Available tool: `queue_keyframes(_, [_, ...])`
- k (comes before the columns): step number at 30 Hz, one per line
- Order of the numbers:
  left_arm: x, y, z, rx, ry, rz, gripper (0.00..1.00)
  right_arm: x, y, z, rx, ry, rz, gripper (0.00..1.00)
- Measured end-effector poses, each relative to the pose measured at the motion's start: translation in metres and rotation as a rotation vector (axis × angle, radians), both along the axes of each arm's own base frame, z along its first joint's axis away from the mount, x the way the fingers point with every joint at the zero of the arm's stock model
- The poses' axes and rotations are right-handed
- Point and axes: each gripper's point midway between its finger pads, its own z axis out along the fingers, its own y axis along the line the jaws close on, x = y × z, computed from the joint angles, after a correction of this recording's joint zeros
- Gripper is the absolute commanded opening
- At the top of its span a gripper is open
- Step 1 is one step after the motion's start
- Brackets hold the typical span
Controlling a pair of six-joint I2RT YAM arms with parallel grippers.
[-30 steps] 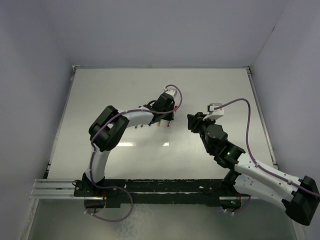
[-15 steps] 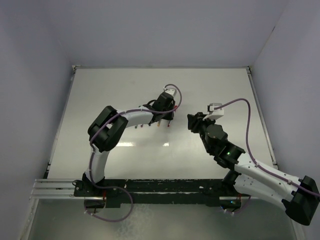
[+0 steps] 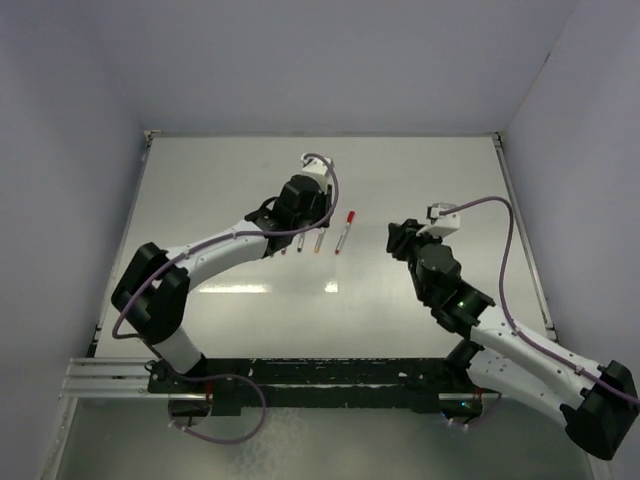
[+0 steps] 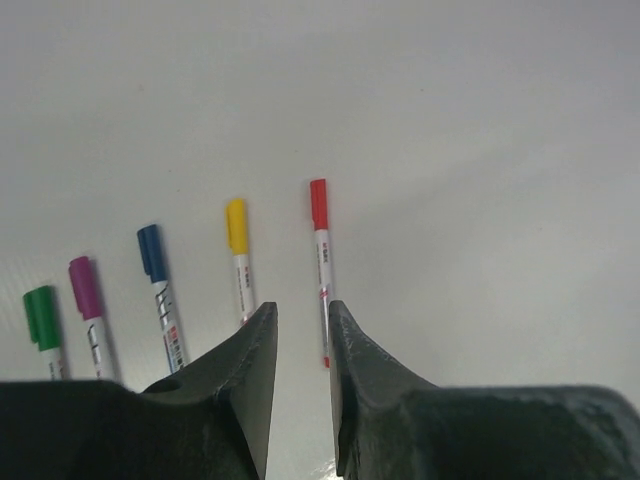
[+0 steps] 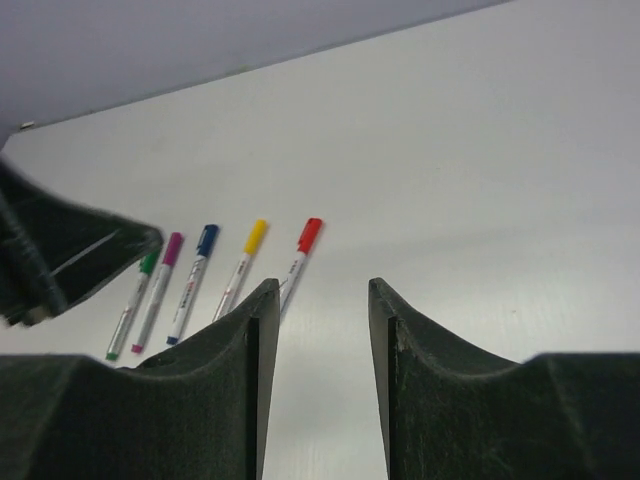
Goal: Insert the pens into the pen caps
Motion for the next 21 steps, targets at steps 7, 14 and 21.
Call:
queue_keyframes(7, [-0.015,0.071,-0.006,0.050,0.003,0.110,0.28,0.030,-0.077,-0.009,0.062,0.047,-0.204,0.43])
queue_keyframes(14, [-0.029,0.192,0.009,-0.027,-0.008,0.382,0.29,0.036,-0.102,-0.018,0.148,0.077,-0.239,0.44])
queue_keyframes(21, [-0.061,0.222,0.035,-0.086,-0.068,0.478,0.32,0.035,-0.114,-0.033,0.202,0.109,-0.238,0.46])
